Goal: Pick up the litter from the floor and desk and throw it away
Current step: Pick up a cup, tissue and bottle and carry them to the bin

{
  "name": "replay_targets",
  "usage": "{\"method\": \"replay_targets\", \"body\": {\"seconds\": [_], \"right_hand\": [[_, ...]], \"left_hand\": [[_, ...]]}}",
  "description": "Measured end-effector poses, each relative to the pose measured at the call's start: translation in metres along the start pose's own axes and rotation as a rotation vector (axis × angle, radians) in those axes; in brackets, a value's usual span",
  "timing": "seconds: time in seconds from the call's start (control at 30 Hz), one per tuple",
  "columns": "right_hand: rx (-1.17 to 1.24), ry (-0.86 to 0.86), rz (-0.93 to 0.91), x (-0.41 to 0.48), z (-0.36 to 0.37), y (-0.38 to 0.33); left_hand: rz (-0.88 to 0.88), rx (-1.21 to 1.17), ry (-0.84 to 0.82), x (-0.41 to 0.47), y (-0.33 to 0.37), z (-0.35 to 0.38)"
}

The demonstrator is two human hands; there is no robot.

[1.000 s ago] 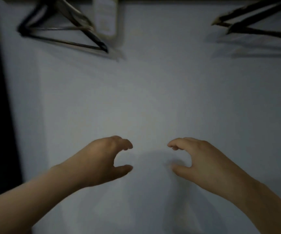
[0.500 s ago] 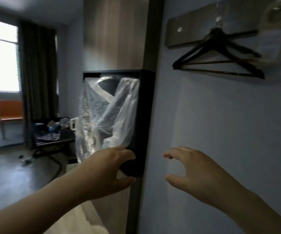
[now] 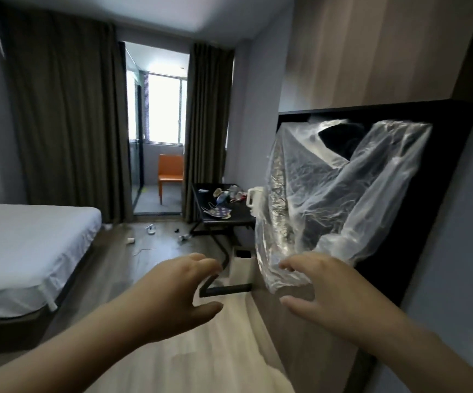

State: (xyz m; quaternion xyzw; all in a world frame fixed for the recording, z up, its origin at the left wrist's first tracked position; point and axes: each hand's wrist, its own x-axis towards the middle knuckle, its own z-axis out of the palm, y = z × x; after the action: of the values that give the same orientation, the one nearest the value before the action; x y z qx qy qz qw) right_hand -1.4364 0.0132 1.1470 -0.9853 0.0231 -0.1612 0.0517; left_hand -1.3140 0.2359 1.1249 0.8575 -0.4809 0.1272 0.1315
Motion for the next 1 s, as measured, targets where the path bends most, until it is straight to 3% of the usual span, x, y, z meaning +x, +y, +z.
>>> {"method": "replay_targets", "body": {"seconds": [0.67,1.0], "right_hand": [[0.082,-0.121,-0.224,0.273,0.129,0.082],[0.098,-0.190,-0.265,0.433,0.217,0.073]], "left_hand": [[-0.308,-0.004,-0.048,0.150,-0.172,0.091],[-0.370,-0.012,-0.060,0.222,-0.324,0.131]]}}
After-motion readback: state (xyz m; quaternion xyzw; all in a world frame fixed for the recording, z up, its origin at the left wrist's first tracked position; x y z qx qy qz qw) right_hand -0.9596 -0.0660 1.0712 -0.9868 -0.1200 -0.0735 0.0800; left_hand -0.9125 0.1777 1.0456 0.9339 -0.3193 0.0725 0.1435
